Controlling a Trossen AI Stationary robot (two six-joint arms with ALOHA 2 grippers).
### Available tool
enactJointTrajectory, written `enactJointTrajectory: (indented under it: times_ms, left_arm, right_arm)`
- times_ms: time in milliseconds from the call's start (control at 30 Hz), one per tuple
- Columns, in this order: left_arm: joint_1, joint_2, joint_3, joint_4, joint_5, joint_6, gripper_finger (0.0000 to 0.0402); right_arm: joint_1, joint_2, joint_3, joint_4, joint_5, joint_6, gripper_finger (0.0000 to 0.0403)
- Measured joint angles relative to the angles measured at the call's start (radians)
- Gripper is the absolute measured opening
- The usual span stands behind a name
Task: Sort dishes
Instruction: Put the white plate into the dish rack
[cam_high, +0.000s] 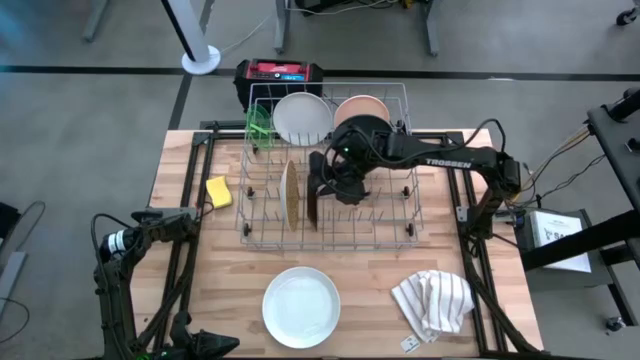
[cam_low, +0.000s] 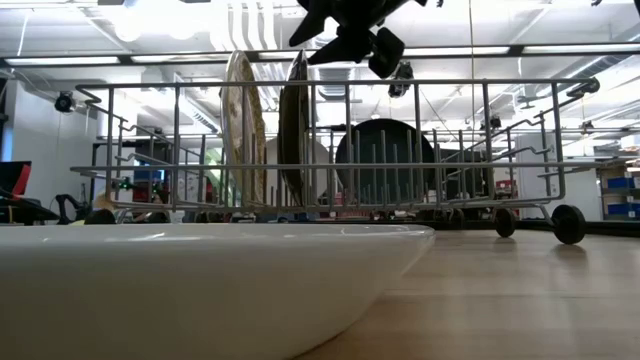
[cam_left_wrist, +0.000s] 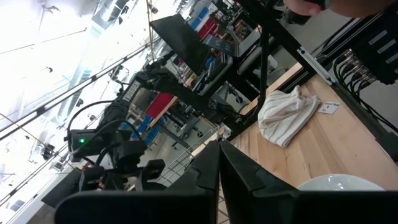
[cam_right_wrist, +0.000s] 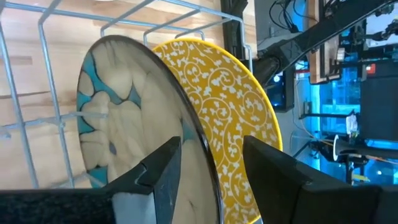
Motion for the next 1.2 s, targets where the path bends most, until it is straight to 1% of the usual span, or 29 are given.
enactJointTrajectory:
  times_ms: [200, 367, 600, 833, 1000, 1200]
  left_arm:
    - [0.0, 0.0, 0.0, 0.0, 0.001, 0.0, 0.0]
    - [0.0, 0.0, 0.0, 0.0, 0.002, 0.0, 0.0]
    - [0.0, 0.0, 0.0, 0.0, 0.002, 0.0, 0.0]
    - [0.0, 0.0, 0.0, 0.0, 0.002, 0.0, 0.0]
    - [0.0, 0.0, 0.0, 0.001, 0.002, 0.0, 0.0]
    - [0.0, 0.0, 0.0, 0.003, 0.002, 0.0, 0.0]
  right_arm:
    - [0.0, -0.022, 0.0, -0.014, 0.005, 0.055, 0.0169]
    - [0.0, -0.039, 0.0, -0.042, 0.078, 0.07, 0.0164]
    - [0.003, -0.08, 0.0, -0.077, 0.104, 0.104, 0.0165]
    - [0.012, -0.14, 0.001, -0.137, 0.105, 0.141, 0.0163]
    - [0.034, -0.166, 0.001, -0.171, 0.105, 0.214, 0.0158]
    - [0.06, -0.181, 0.001, -0.191, 0.105, 0.243, 0.0169]
